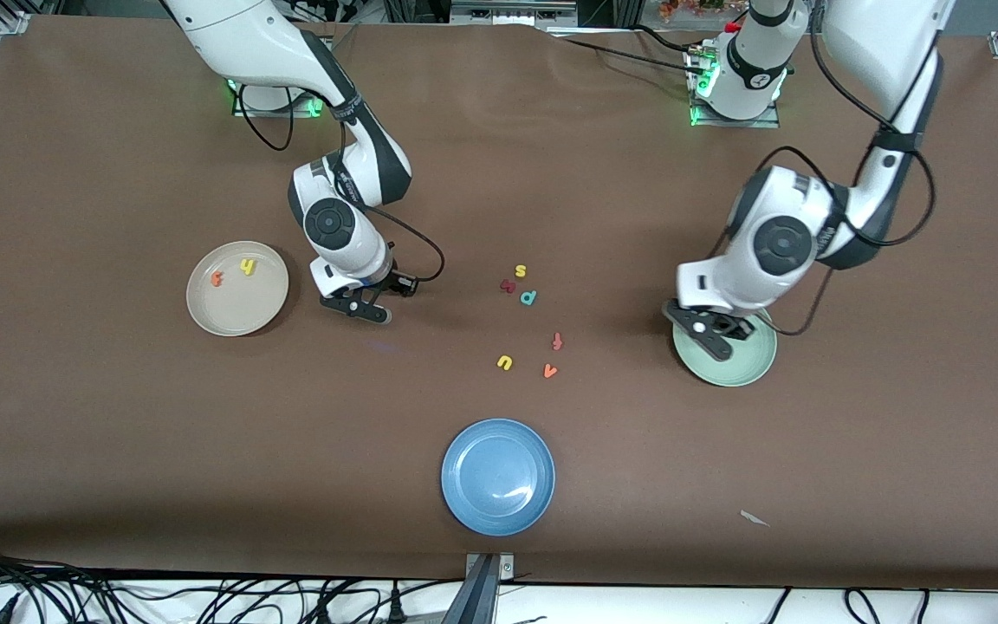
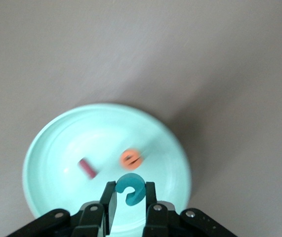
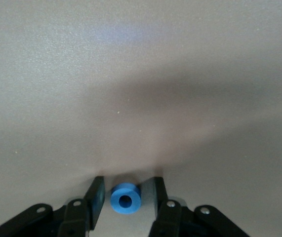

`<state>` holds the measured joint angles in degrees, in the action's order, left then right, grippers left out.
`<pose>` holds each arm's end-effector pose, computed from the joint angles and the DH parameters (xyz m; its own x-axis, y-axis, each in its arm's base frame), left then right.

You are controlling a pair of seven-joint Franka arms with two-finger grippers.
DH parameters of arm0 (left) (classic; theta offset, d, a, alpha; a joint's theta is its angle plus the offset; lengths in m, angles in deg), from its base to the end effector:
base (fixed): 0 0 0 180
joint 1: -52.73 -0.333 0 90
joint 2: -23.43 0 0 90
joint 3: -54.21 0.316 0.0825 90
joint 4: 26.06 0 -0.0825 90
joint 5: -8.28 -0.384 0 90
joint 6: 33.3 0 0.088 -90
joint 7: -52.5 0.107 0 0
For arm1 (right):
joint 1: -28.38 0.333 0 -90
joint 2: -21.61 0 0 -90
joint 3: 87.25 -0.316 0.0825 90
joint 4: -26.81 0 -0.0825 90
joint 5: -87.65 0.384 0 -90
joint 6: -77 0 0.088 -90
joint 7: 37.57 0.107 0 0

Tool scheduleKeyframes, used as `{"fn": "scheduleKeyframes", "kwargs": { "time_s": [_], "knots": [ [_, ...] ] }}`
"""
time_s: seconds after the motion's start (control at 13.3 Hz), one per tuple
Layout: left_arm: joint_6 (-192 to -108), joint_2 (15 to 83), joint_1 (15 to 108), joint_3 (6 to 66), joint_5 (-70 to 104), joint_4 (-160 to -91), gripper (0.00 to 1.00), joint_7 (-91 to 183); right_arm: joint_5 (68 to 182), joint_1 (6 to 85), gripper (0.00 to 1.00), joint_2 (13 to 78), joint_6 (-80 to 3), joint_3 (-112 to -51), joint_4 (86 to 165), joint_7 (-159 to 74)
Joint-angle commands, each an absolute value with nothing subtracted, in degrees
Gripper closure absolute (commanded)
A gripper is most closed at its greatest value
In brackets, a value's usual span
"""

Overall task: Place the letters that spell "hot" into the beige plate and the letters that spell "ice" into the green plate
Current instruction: 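Drop the teal c on the green plate while the right gripper grasps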

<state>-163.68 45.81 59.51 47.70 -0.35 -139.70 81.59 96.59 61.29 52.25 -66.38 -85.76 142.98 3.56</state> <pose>0.5853 -0.1324 0.2611 0.6661 -0.7370 -0.1146 -0.7424 -0.6699 -0.0068 0.5063 0.3081 0.1746 0.9528 -0.2882 -0.0951 -0.2906 -0.9568 -0.0125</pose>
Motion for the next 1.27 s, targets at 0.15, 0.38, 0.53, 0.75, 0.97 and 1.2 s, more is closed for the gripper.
{"fn": "scheduleKeyframes", "kwargs": {
  "time_s": [0.15,0.38,0.53,0.75,0.97,1.2],
  "knots": [
    [-164.9,48.1,59.4,51.6,-1.2,-143.2,0.83,93.3,97.3,61.4,0.64,51.5,-67.1,-86.1,144.5,4.0],
    [-168.7,50.2,60.4,51.6,-1.2,-143.4,0.76,93.4,97.3,61.4,0.69,51.5,-67.0,-86.1,144.5,4.0],
    [-168.9,50.3,60.7,51.5,-1.0,-143.1,0.39,92.6,97.4,61.4,0.69,51.5,-66.7,-86.1,144.5,3.9],
    [-167.5,49.2,60.6,51.5,4.1,-142.6,0.00,90.5,97.3,61.4,0.80,51.5,-66.7,-86.1,144.3,3.8],
    [-163.0,46.6,60.6,51.5,4.6,-140.3,0.00,88.2,97.3,61.4,0.81,51.5,-66.3,-86.1,144.1,3.7],
    [-155.9,44.5,61.1,51.7,10.7,-136.4,0.00,85.6,97.2,61.4,0.81,49.9,-61.0,-85.6,142.4,3.5]
  ]
}}
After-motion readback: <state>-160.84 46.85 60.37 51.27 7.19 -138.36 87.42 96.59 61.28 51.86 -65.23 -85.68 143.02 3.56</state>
